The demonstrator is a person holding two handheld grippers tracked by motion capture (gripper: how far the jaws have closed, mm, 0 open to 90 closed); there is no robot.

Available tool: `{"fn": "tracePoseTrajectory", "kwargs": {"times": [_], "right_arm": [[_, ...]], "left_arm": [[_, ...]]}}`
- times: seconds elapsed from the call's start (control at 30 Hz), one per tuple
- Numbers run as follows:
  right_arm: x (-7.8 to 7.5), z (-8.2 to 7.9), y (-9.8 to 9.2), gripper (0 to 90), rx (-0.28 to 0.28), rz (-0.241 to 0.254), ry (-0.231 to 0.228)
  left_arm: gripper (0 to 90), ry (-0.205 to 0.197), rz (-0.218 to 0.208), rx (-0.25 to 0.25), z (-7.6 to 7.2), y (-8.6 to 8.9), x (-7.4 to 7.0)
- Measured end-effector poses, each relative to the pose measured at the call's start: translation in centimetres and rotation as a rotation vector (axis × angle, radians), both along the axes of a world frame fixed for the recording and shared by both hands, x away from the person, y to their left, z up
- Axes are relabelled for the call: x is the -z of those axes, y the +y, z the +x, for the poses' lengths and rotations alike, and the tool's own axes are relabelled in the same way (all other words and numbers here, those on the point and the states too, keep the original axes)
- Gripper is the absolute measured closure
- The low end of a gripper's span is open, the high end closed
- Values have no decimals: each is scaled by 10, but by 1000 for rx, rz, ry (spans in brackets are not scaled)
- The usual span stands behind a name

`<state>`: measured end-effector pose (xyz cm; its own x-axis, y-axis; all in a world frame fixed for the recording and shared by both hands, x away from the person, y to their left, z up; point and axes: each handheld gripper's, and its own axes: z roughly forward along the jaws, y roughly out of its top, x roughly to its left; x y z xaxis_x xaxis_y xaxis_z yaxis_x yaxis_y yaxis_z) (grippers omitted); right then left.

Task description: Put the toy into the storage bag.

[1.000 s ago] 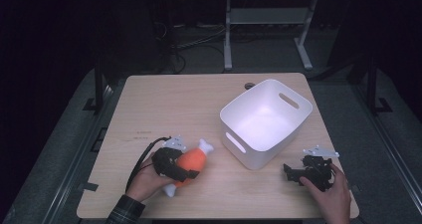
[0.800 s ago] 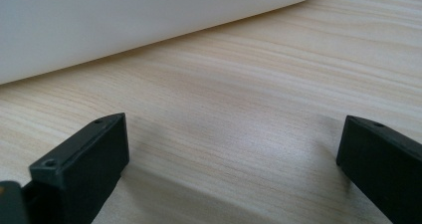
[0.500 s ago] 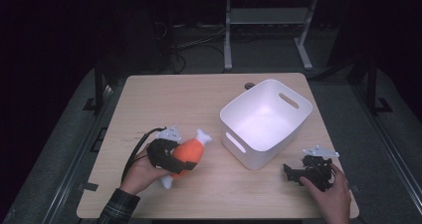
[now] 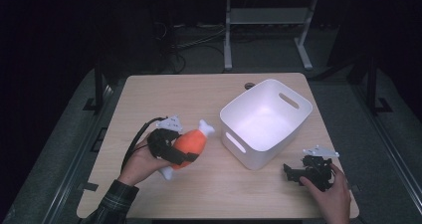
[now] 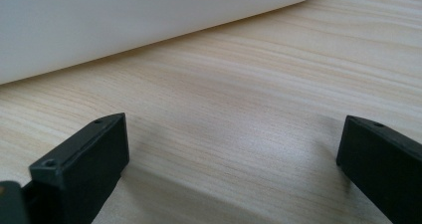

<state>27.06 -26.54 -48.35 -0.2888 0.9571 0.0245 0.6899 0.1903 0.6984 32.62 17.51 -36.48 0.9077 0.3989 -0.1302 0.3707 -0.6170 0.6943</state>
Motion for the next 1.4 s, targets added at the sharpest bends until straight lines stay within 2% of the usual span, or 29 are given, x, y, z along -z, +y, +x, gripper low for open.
{"fn": "tracePoseTrajectory", "kwargs": {"times": [0.5, 0.97, 1.13, 1.4], "right_arm": [[0, 0, 0, 0, 1, 0, 0], [0, 0, 0, 0, 0, 0, 0], [0, 0, 0, 0, 0, 0, 1], [0, 0, 0, 0, 0, 0, 0]], "left_arm": [[278, -34, -18, 34, 18, -13, -34], [278, -63, -41, 59, 35, -34, -61], [278, -71, -33, 74, 44, -40, -69], [278, -73, -58, 76, 60, -53, -76]]}}
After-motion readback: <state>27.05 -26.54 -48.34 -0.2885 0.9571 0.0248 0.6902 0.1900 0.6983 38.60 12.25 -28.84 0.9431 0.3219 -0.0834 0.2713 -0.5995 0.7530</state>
